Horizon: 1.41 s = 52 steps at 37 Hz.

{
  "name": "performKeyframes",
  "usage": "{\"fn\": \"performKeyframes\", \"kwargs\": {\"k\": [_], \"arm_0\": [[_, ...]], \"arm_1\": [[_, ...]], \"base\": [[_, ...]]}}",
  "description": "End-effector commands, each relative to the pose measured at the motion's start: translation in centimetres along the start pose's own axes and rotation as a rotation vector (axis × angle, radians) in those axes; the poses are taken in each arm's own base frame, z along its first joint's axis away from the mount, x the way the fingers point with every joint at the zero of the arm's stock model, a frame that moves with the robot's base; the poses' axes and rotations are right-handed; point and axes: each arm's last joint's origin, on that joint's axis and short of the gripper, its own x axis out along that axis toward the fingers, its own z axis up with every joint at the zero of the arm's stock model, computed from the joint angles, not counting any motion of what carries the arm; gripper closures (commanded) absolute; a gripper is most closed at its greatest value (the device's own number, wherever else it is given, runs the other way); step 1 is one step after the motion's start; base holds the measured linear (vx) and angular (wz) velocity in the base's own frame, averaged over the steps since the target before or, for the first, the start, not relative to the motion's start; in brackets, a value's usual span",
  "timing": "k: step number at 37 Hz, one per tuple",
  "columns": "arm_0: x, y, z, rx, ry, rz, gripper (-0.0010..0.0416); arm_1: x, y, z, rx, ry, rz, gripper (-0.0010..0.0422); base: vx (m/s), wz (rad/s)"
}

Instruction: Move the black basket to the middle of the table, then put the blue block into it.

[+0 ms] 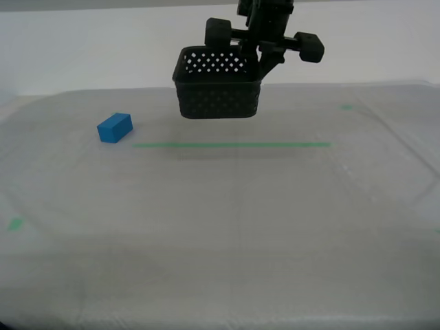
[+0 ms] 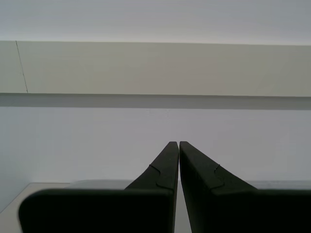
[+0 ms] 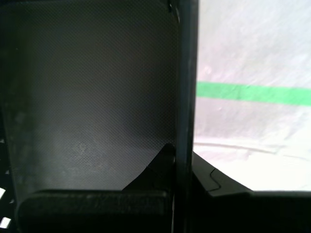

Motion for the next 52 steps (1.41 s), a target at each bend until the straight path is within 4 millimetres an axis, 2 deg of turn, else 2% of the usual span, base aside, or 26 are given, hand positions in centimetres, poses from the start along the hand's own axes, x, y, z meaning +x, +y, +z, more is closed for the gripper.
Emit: {"fn": "performKeyframes", "kwargs": {"k": [1, 14, 22, 29, 33, 35, 39, 52], "arm_0": [[0.6, 0.3, -0.2, 0.020, 0.001, -0.007, 0.0406], [3.4, 0.3, 0.0, 0.021, 0.001, -0.053, 0.0406], [4.1, 0.2, 0.2, 0.013, -0.026, -0.079, 0.0406], [5.4, -0.5, 0.7, 0.010, -0.036, -0.106, 0.0406], [5.5, -0.8, 1.0, 0.016, -0.041, -0.102, 0.0406], [6.3, -1.0, 1.2, 0.022, -0.039, -0.103, 0.0406], [6.4, -1.5, 1.5, 0.030, -0.034, -0.097, 0.0406], [10.2, -2.7, 1.7, 0.024, 0.036, -0.068, 0.0406]], "arm_1": [[0.0, 0.0, 0.1, 0.001, -0.007, 0.000, 0.0412], [0.0, 0.0, 0.1, 0.001, -0.004, 0.000, 0.0412], [0.0, 0.0, 0.1, 0.002, -0.003, 0.000, 0.0412], [0.0, 0.0, 0.0, 0.002, 0.001, 0.000, 0.0412], [0.0, 0.0, 0.0, 0.002, 0.002, 0.000, 0.0412], [0.0, 0.0, 0.0, 0.002, 0.002, 0.000, 0.0412], [0.0, 0.0, 0.0, 0.002, 0.007, 0.000, 0.0412], [0.0, 0.0, -0.1, 0.002, 0.011, 0.000, 0.0412]], "base": [[0.000, 0.000], [0.000, 0.000], [0.000, 0.000], [0.000, 0.000], [0.000, 0.000], [0.000, 0.000], [0.000, 0.000], [0.000, 0.000]]}}
